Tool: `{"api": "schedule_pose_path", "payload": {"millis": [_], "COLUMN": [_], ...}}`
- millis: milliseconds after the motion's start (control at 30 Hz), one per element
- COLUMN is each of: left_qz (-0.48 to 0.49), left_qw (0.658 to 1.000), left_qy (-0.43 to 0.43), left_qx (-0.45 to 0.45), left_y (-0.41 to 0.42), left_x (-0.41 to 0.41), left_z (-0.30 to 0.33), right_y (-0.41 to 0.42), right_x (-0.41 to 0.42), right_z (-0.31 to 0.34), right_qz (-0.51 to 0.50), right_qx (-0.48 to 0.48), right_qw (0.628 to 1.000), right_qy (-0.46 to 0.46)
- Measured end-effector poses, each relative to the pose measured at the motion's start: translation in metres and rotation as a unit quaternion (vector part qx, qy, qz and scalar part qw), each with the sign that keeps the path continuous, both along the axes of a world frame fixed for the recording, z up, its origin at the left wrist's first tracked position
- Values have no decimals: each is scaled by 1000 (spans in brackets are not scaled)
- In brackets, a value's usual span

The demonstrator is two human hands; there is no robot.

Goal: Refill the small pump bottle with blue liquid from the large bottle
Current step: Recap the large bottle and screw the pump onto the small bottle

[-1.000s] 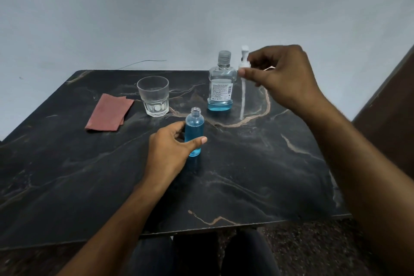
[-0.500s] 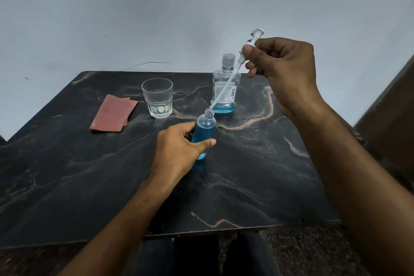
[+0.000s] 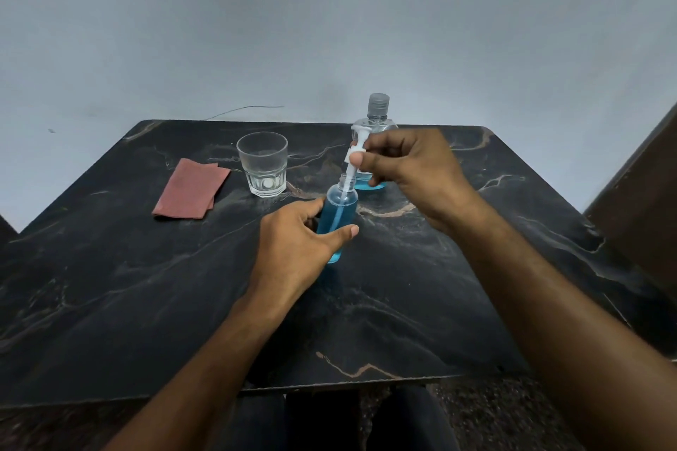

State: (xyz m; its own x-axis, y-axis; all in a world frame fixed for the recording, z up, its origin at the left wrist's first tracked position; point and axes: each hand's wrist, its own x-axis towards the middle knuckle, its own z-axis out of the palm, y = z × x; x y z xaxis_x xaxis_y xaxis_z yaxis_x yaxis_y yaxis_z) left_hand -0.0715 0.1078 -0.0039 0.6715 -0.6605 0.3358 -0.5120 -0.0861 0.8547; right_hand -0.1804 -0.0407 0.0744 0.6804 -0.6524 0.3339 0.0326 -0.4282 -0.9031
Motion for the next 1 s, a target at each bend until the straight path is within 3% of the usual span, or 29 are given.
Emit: {"api": "schedule_pose_path", "payload": {"millis": [200, 500, 600, 733, 1000], "left_qz": [11, 19, 17, 24, 34], "left_qw": [1000, 1000, 1000, 1000, 998], "left_qy": [-18, -18, -20, -20, -40], "left_qx": [3, 3, 5, 5, -30], "left_y": [0, -1, 0, 0, -3], "left_x": [1, -3, -3, -3, -5], "left_z": [1, 1, 0, 2, 2], "right_y": [5, 15, 18, 16, 24], "right_x": [-1, 2, 2, -1, 7], "right_z": [-4, -8, -11, -10, -16], "right_qz": [42, -3, 6, 79, 42], "right_qx": [20, 3, 41, 170, 186], "right_qw": [998, 998, 997, 982, 981], "right_qy": [49, 62, 64, 11, -22]}}
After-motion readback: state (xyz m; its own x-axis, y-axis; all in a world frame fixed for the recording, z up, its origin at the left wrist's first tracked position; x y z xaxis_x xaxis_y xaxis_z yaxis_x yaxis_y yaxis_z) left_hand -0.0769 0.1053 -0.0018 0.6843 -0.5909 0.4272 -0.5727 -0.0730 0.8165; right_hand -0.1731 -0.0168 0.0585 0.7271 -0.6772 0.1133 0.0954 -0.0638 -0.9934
